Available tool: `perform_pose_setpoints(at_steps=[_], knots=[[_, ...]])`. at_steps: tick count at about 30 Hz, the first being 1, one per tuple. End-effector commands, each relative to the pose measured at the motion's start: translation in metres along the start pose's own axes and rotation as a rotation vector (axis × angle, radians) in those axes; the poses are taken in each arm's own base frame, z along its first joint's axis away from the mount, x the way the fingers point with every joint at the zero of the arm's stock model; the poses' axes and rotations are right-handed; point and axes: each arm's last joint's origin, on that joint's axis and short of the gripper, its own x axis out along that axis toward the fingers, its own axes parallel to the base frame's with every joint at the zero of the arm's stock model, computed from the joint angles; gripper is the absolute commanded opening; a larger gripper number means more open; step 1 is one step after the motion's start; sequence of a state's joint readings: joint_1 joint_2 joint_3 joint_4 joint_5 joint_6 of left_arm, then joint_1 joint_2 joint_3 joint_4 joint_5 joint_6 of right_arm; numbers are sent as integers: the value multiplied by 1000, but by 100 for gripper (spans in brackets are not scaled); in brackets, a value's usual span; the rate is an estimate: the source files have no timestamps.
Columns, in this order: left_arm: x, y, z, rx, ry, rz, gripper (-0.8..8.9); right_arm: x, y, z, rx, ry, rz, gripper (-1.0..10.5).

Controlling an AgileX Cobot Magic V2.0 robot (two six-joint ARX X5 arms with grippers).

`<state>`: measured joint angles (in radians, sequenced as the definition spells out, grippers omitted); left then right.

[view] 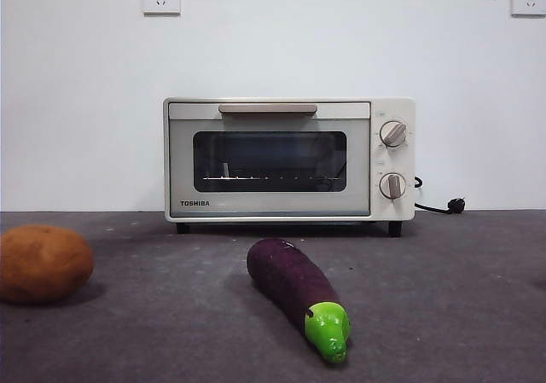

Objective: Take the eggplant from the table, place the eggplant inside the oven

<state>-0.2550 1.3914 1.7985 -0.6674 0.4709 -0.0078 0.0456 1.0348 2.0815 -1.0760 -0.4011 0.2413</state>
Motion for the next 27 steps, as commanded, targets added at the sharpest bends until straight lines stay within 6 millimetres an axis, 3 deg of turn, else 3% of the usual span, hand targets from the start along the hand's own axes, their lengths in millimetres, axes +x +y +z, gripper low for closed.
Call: perform_pose_setpoints(at_steps=[1, 12, 20, 27], knots=[[25, 5, -7, 43, 40, -27, -5, -8, 4, 3, 12, -22, 11, 634], [135, 40, -60, 23, 205, -72, -5, -26, 14, 4, 32, -10, 50, 630], [177, 50, -90, 72, 282, -36, -5, -26, 12, -2, 55, 54, 34, 630], [195, 52, -105, 136, 322, 12, -5, -27, 13, -4, 59, 65, 42, 630]])
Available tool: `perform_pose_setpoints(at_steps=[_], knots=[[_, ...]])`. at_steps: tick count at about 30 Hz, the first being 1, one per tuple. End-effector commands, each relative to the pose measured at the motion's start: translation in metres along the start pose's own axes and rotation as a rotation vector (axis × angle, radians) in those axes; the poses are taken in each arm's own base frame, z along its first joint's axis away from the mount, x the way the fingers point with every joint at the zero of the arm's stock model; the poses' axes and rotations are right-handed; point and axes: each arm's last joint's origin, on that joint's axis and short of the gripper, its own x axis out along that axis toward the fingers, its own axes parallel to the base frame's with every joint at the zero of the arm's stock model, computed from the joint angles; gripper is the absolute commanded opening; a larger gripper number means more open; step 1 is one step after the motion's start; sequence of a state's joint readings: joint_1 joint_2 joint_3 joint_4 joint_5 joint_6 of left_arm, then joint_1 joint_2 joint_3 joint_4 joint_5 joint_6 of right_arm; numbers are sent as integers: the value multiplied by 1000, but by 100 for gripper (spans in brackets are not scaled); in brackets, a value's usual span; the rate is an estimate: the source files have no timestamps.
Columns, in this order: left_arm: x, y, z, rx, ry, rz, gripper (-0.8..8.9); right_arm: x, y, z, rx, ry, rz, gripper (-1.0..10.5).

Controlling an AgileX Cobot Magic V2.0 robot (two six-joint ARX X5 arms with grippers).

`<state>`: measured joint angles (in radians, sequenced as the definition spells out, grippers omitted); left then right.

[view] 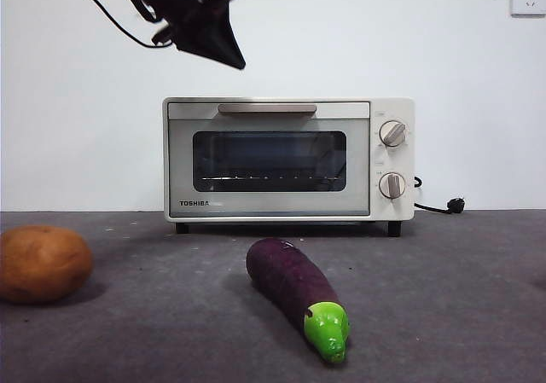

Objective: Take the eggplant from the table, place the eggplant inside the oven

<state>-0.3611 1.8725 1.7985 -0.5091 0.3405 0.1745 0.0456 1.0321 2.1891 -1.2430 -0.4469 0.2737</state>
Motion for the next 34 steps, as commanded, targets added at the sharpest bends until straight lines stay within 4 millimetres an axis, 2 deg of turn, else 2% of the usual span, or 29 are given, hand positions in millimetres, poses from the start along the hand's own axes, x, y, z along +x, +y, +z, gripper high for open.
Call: perform_pose_setpoints(at_steps=[1, 10, 17, 24, 34], knots=[[10, 1, -3, 42, 10, 22, -5, -1, 1, -1, 5, 8, 13, 630], [25, 6, -7, 54, -7, 28, -6, -1, 1, -2, 8, 21, 34, 630], [41, 10, -17, 44, 29, 36, -5, -1, 1, -2, 9, 23, 33, 630], [48, 12, -22, 54, 48, 39, -6, -1, 1, -2, 6, 27, 32, 629], [63, 10, -41, 20, 159, -11, -6, -1, 1, -3, 1, 29, 31, 629]])
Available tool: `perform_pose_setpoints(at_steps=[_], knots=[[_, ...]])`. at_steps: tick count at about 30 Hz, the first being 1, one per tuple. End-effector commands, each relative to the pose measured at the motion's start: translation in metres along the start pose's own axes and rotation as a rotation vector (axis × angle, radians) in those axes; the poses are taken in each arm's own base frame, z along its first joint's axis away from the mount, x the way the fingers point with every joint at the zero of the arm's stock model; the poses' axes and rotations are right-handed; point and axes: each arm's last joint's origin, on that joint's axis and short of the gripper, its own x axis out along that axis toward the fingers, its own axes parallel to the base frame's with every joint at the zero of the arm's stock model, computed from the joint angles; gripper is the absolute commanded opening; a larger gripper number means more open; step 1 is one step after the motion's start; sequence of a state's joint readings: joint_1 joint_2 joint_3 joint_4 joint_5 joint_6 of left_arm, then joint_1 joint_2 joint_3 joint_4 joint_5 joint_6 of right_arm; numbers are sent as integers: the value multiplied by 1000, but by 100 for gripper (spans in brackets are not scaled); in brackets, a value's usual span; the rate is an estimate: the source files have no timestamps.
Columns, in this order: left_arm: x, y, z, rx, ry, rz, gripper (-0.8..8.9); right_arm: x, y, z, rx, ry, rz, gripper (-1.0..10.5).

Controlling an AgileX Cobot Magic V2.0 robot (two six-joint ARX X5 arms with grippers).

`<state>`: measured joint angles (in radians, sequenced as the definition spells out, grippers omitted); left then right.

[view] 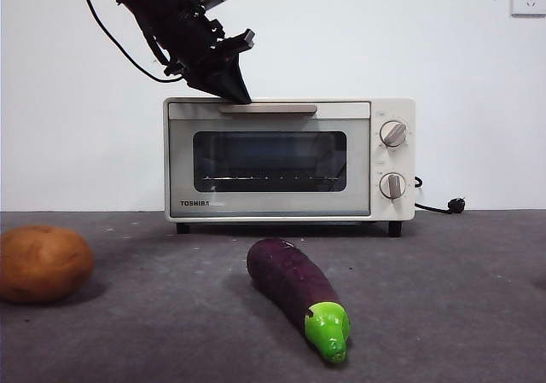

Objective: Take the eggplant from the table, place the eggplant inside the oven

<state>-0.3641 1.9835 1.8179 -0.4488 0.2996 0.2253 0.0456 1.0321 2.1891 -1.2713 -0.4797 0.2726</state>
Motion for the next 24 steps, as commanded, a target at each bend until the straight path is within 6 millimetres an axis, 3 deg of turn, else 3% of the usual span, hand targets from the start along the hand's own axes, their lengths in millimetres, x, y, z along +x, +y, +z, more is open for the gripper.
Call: perform_pose_setpoints(at_steps=[1, 6, 24], knots=[[24, -5, -26, -26, 135, -68, -6, -1, 1, 0, -11, -4, 6, 629], [29, -18, -33, -47, 185, -196, -6, -1, 1, -1, -13, 5, 4, 629], [41, -88, -28, 29, 250, -330, -6, -1, 0, -4, -17, 33, -3, 628]])
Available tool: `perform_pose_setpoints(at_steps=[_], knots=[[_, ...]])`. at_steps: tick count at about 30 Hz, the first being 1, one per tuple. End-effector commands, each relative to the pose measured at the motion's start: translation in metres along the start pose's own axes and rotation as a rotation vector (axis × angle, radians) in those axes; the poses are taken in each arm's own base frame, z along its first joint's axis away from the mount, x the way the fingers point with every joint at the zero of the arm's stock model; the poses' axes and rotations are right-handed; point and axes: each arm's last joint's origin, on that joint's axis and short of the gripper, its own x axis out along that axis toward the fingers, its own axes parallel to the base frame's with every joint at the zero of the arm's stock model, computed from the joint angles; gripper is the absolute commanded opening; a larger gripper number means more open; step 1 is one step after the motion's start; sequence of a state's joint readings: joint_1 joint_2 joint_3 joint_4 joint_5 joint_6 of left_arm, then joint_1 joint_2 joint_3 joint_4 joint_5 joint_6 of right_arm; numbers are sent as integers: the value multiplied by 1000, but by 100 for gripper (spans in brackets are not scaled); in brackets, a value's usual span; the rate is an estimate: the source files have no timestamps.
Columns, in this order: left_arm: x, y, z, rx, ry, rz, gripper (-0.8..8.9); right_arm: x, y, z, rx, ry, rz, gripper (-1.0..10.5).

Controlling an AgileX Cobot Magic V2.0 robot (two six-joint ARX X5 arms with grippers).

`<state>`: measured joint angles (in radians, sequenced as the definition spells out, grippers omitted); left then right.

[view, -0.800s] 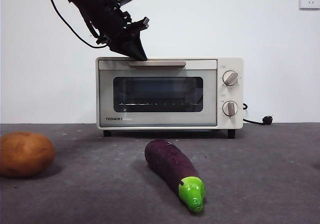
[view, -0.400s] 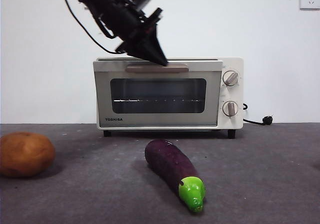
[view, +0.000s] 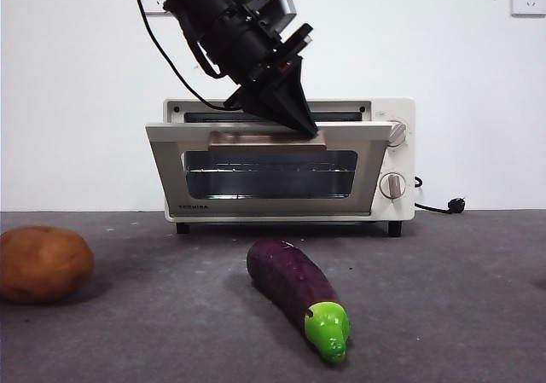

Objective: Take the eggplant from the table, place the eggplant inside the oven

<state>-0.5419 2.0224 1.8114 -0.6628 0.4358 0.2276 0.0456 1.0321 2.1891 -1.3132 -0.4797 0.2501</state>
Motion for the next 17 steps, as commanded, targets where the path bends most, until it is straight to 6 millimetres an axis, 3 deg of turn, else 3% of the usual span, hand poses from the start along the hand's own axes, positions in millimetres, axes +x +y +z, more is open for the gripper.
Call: perform_pose_setpoints(at_steps=[1, 17], knots=[[15, -4, -6, 9, 34, -12, -6, 0, 0, 0, -14, -3, 6, 628], [19, -24, 0, 27, 29, -43, -5, 7, -3, 2, -2, 17, 1, 628]])
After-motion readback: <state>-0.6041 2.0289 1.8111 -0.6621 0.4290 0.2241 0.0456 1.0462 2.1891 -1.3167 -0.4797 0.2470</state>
